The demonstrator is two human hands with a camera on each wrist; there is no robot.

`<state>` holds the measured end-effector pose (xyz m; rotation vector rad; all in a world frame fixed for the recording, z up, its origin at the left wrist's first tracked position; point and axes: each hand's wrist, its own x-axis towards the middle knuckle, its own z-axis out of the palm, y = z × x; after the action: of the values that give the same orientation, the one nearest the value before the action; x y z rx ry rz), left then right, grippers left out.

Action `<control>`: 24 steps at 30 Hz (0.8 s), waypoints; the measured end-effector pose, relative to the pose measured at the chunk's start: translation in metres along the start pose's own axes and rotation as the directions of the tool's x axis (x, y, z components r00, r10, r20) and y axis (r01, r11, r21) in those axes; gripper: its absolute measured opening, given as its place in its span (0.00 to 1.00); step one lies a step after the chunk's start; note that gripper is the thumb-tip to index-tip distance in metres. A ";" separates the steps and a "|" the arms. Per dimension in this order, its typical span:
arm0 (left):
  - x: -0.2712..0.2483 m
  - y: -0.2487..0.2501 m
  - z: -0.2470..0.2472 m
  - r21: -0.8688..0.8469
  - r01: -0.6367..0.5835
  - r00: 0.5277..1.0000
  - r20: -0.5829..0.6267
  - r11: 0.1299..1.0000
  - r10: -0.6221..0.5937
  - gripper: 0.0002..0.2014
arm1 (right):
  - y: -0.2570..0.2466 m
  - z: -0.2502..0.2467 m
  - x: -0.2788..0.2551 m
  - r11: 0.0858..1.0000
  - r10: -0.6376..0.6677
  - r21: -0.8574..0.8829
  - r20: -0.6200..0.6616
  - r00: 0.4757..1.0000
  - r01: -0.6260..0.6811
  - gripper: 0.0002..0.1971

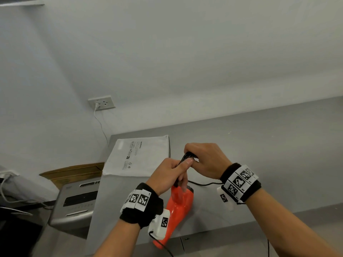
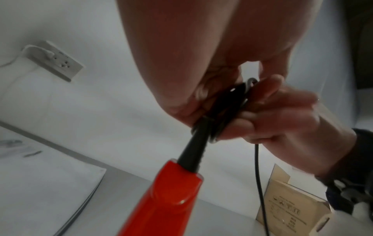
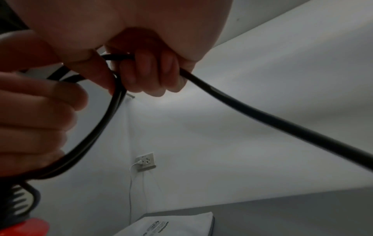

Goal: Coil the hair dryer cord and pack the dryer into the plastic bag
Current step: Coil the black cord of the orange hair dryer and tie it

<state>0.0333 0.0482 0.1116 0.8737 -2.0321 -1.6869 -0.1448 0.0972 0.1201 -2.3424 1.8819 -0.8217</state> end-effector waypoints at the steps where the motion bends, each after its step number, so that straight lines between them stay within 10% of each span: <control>1: 0.000 0.000 0.001 0.007 -0.003 1.000 -0.017 1.000 0.003 0.27 | 0.000 0.001 -0.001 0.999 0.023 0.022 -0.004 1.000 -0.023 0.11; 7: 0.003 0.003 0.002 -0.288 -0.077 0.988 -0.151 0.954 0.034 0.25 | 0.013 0.020 -0.005 0.926 0.294 0.254 -0.013 0.956 -0.281 0.13; 10: 0.004 0.004 0.003 -0.356 -0.162 0.973 -0.212 0.920 0.089 0.23 | 0.018 0.050 -0.022 0.922 0.378 0.006 0.187 0.907 -0.386 0.15; 15: 0.008 0.004 0.004 -0.403 -0.145 0.977 -0.201 0.904 0.067 0.20 | -0.025 0.061 -0.046 0.954 0.264 -0.266 0.513 0.817 -0.141 0.14; 19: 0.011 -0.008 0.006 -0.176 -0.112 0.975 -0.209 0.978 0.074 0.17 | -0.040 0.025 -0.035 0.935 0.104 -0.352 0.399 0.911 0.047 0.06; 24: 0.014 0.000 0.004 0.096 -0.062 0.983 -0.167 0.993 0.077 0.17 | -0.026 -0.018 -0.015 0.982 0.095 -0.174 0.135 0.986 -0.071 0.09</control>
<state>0.0205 0.0415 0.1090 0.9308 -2.0115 -1.4417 -0.1304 0.1238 0.1385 -2.3234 2.0456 -0.4897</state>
